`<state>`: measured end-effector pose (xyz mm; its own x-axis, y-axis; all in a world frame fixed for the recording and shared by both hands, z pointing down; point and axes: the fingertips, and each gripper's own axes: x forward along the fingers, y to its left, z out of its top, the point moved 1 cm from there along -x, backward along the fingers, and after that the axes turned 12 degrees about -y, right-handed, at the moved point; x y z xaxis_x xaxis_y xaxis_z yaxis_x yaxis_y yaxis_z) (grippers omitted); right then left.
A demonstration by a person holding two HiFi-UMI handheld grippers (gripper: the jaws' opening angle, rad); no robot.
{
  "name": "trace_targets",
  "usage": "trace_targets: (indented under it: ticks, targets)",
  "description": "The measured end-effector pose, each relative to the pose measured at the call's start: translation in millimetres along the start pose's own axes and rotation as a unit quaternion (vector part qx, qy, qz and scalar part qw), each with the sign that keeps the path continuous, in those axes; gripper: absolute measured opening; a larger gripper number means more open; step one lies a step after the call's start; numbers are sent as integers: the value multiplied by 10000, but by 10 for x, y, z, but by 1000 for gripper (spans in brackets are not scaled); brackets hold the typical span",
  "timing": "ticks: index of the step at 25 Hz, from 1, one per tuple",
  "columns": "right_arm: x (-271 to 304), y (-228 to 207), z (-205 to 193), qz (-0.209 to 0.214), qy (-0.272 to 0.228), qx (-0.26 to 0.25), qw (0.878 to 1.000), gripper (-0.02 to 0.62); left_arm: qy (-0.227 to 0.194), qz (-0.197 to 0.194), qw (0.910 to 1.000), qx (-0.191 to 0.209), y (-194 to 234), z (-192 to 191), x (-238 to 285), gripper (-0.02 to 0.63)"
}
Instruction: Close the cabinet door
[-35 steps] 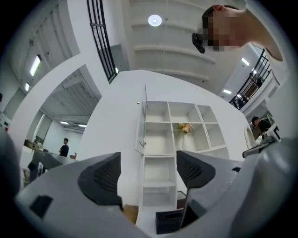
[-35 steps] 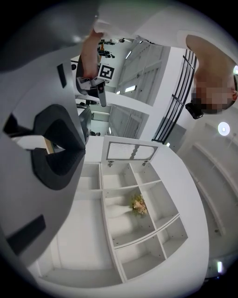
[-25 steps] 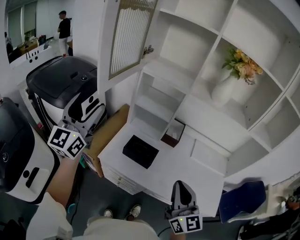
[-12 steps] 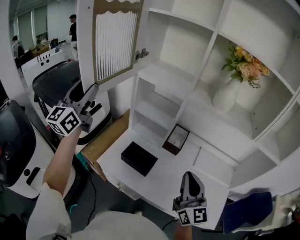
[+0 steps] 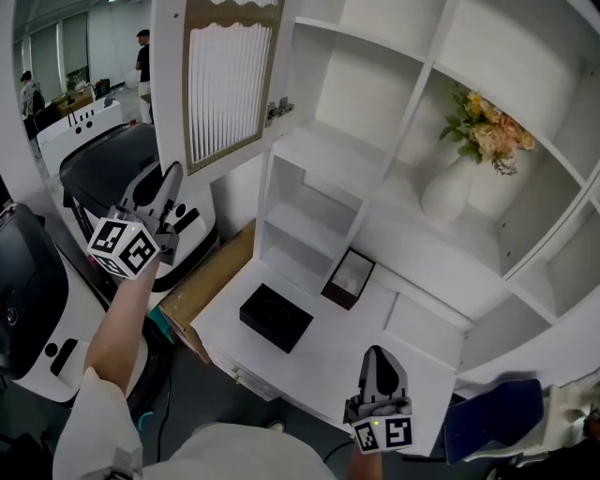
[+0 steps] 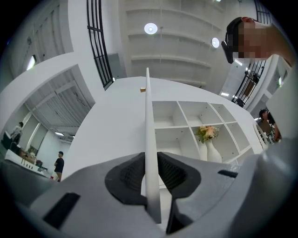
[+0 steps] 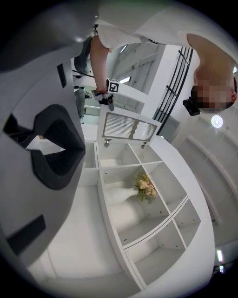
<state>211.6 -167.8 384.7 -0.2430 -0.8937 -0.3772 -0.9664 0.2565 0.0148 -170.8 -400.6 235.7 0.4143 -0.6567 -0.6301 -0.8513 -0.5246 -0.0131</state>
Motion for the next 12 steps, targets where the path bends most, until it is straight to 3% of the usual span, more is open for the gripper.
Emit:
trace_targets:
  ticks: [6,12]
  targets:
    - [-84,162,-48,-24,99,59,9999,-1,72,-111,9997,201,-74,-8,-6,84]
    - [-106,270,-83,-2,166,105,9998,-2,-27,109,9992,387,-143,13,-11,77]
